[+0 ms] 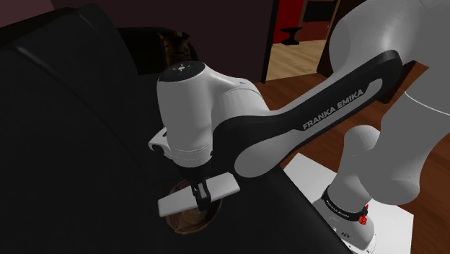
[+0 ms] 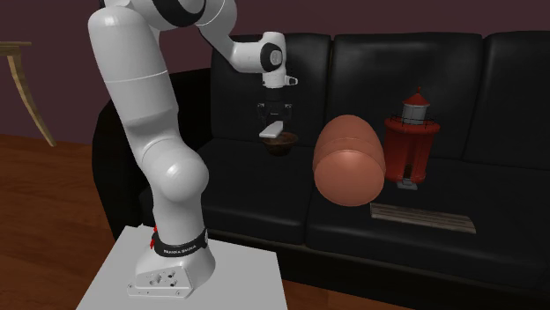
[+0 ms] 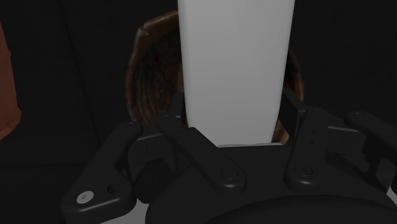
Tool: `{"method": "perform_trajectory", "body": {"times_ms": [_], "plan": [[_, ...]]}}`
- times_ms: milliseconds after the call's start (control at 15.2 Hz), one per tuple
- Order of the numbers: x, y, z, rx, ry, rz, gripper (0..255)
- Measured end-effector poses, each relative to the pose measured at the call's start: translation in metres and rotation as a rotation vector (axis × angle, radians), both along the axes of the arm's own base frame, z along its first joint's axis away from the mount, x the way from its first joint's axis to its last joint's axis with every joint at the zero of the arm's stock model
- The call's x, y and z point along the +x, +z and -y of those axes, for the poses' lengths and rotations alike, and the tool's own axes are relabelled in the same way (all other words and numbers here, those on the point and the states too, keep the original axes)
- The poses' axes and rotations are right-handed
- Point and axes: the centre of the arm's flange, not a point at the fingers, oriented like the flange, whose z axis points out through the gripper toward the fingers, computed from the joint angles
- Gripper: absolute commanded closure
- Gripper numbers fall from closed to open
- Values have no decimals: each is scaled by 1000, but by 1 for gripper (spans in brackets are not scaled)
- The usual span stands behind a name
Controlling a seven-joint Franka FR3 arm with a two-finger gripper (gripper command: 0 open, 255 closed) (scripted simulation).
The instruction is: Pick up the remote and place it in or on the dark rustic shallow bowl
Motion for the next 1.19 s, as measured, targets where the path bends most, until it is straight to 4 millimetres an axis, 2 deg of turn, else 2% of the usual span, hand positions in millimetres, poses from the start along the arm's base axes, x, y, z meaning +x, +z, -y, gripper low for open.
{"method": "perform_trajectory", "body": {"times_ms": [132,198,594,726,858,990,1188], "plan": [[0,0,0,0,0,0,255],[0,0,0,0,0,0,0],[0,0,0,0,0,0,0],[1,13,-1,1,0,1,0],[2,37,0,1,0,2,0],[-1,47,0,1,0,1,0],[-1,50,-1,1,0,1,0]]}}
